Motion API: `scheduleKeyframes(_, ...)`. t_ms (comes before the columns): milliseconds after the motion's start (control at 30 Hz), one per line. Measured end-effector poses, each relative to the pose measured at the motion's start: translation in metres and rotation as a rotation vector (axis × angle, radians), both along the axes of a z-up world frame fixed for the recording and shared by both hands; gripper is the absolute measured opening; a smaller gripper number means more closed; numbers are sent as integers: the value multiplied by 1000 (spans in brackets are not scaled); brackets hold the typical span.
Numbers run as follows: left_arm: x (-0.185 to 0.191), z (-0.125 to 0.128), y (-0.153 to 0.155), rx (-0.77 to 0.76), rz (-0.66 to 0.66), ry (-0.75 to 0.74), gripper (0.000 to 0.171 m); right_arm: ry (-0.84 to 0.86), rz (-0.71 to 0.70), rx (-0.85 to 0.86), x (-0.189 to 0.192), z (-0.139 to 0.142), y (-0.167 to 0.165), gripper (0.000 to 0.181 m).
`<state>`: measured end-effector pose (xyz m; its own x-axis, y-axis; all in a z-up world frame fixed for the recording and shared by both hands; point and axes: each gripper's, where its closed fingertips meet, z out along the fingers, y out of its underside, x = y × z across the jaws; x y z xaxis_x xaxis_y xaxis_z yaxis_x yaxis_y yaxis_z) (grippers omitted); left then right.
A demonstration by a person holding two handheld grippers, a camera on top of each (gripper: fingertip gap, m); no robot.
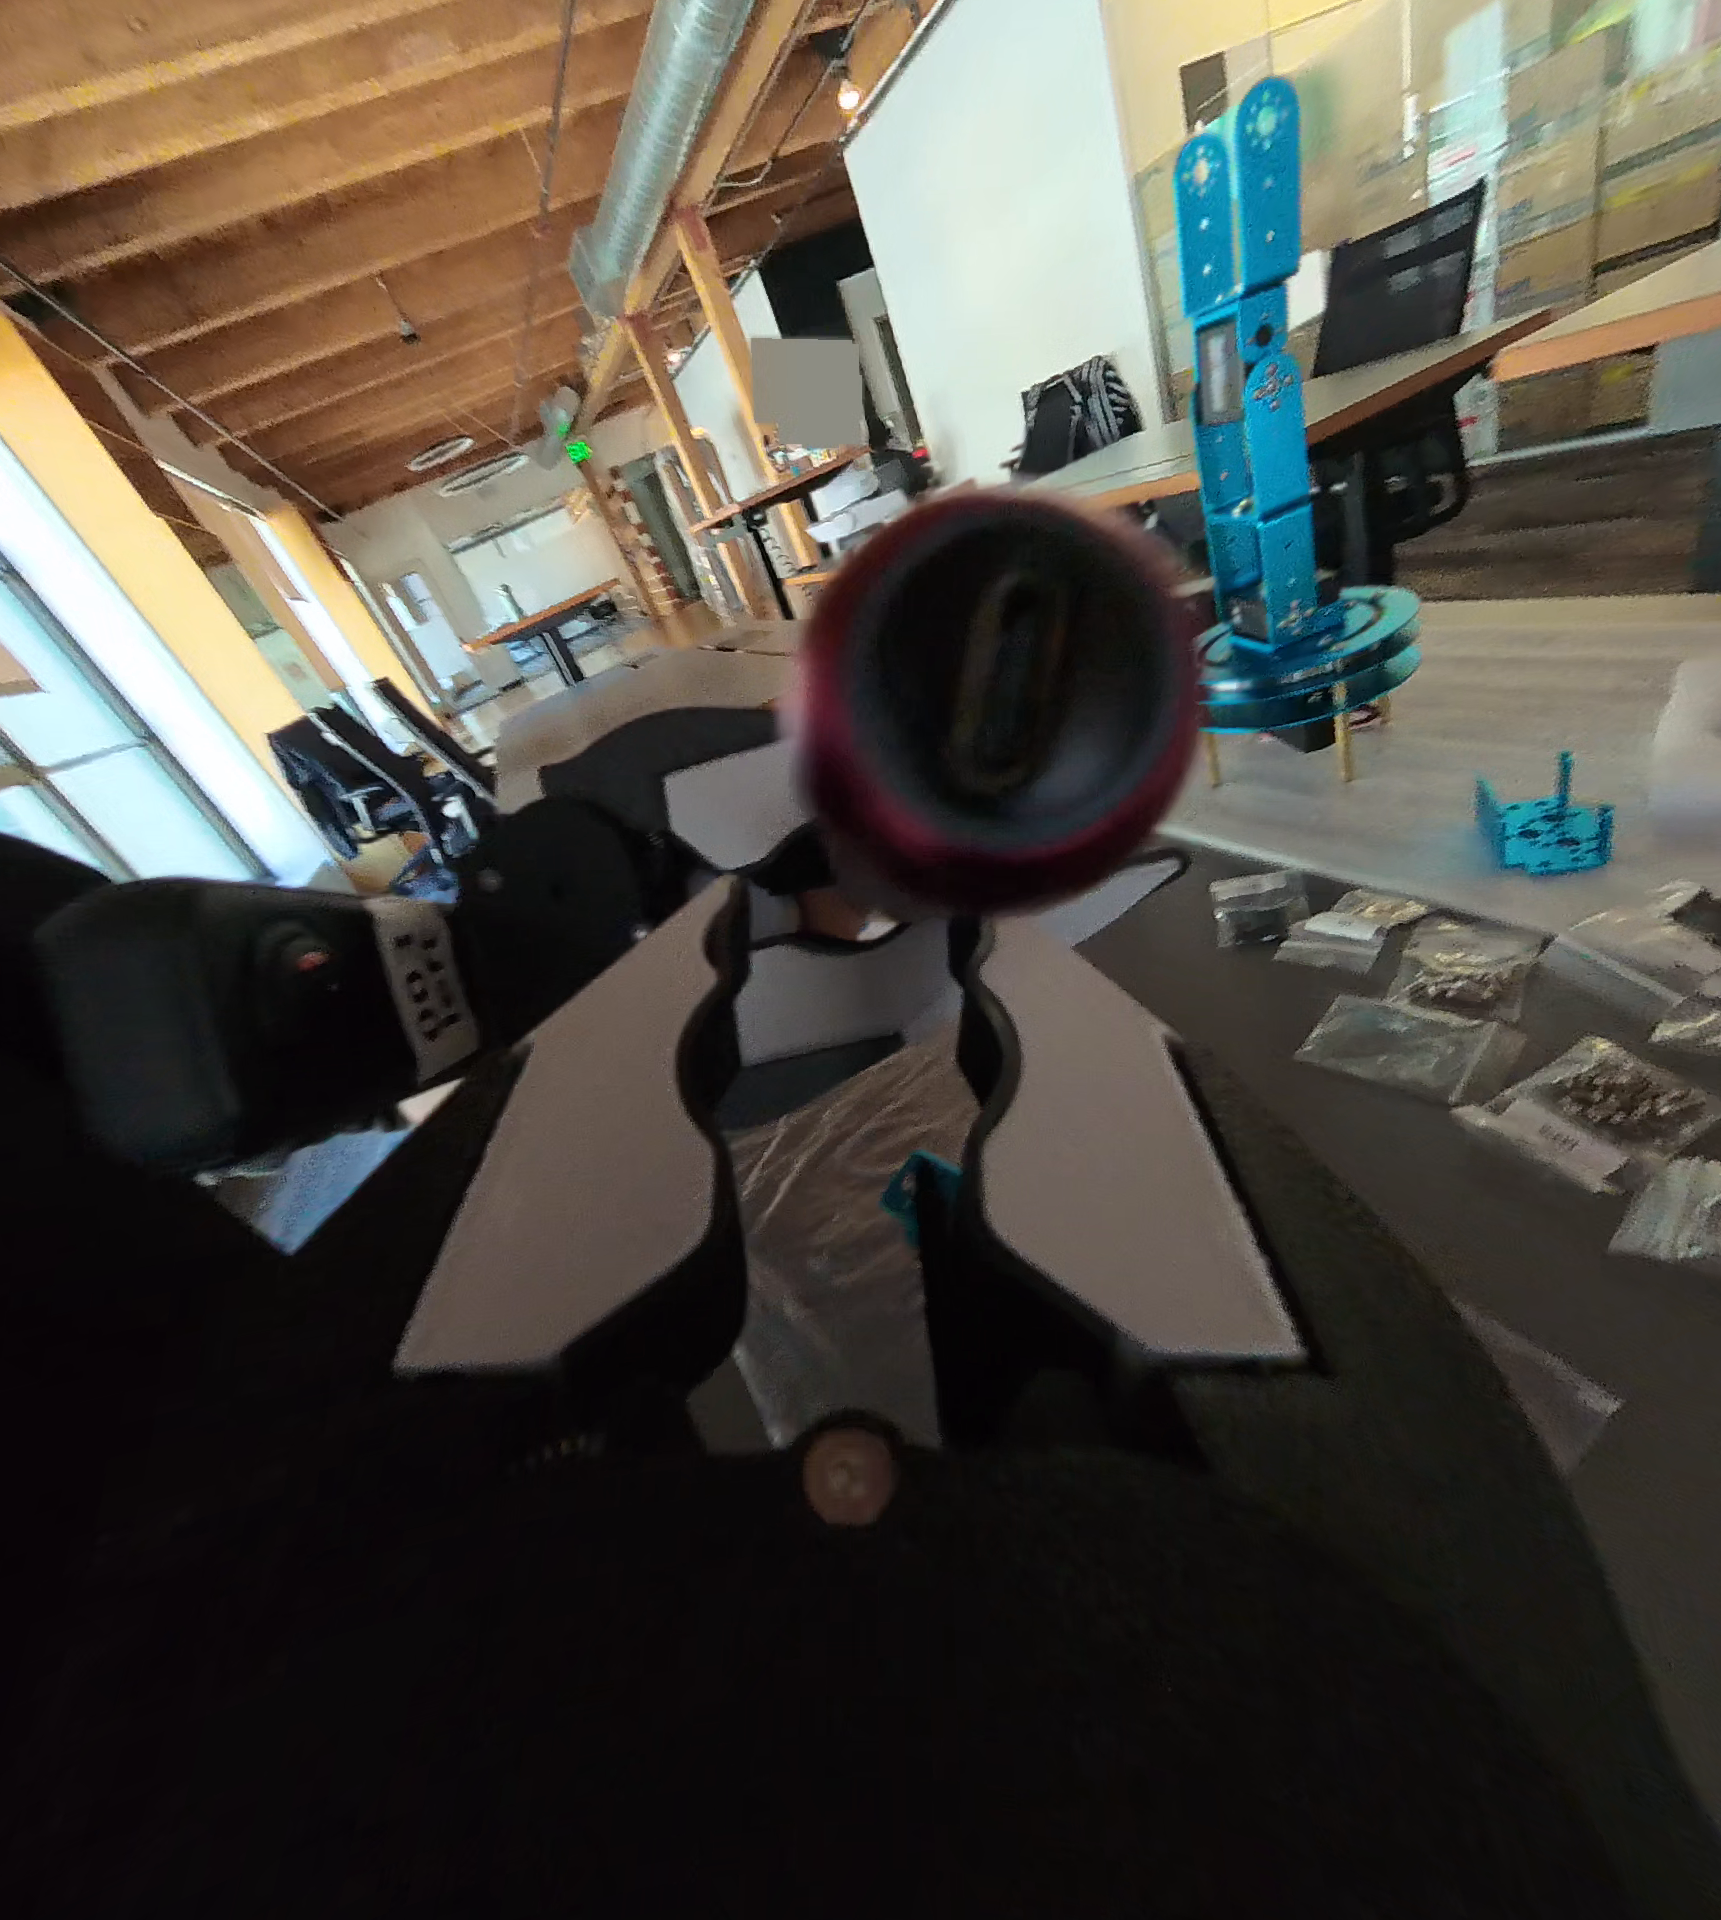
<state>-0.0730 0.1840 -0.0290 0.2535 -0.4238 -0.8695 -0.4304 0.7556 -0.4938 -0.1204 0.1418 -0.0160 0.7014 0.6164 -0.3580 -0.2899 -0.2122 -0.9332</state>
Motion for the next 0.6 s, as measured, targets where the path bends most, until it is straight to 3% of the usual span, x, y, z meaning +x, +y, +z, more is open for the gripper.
scheduleKeyframes(133, -10, 0, 4, 120, 25, 7, 16, 21, -12, 52, -6, 8, 15, 26)
scheduleKeyframes(500, -37, -30, 28, -36, 9, 130, 20, -93, 40, -57, -25, -15, 36, 21)
scheduleKeyframes(600, -39, -28, 29, -13, 28, 122, 19, -119, 93, -99, -38, -27, 38, 30)
